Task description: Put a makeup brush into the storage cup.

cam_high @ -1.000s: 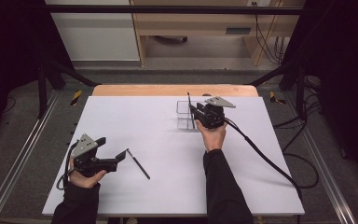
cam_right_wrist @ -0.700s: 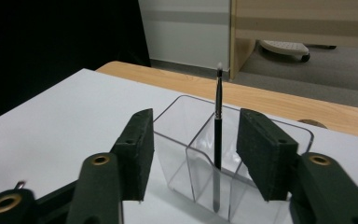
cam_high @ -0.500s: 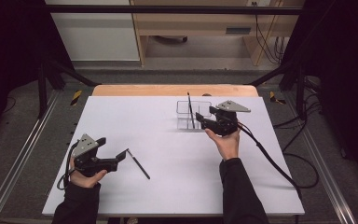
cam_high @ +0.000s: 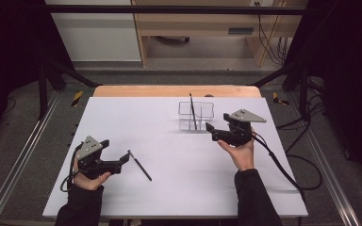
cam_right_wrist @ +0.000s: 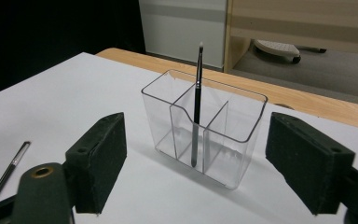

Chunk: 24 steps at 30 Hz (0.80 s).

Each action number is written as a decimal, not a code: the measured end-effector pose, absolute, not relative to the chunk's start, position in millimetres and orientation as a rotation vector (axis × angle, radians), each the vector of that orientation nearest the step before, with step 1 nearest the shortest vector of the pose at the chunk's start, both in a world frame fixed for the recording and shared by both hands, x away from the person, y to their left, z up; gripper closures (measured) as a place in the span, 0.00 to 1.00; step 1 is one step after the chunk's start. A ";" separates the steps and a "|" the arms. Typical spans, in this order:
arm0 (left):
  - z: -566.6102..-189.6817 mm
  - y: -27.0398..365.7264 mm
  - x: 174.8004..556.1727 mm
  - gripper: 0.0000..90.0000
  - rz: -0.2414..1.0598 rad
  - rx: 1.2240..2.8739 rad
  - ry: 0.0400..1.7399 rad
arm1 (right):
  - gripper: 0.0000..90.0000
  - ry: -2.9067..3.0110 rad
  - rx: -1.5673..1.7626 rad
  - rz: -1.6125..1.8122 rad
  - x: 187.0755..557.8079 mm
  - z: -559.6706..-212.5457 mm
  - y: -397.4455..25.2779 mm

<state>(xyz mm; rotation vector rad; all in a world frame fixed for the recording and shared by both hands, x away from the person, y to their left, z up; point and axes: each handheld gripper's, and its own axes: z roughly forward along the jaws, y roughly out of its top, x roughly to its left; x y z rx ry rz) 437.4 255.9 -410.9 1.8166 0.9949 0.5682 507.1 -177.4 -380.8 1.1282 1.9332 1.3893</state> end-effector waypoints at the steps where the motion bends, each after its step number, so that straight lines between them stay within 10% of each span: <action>1: -411.5 255.1 437.5 0.06 0.566 1.820 0.997 | 0.21 1.932 1.130 1.387 505.3 -380.8 -179.1; 24: -422.1 243.2 434.8 0.06 0.555 1.848 1.042 | 0.14 2.017 1.136 1.333 465.8 -402.7 -201.1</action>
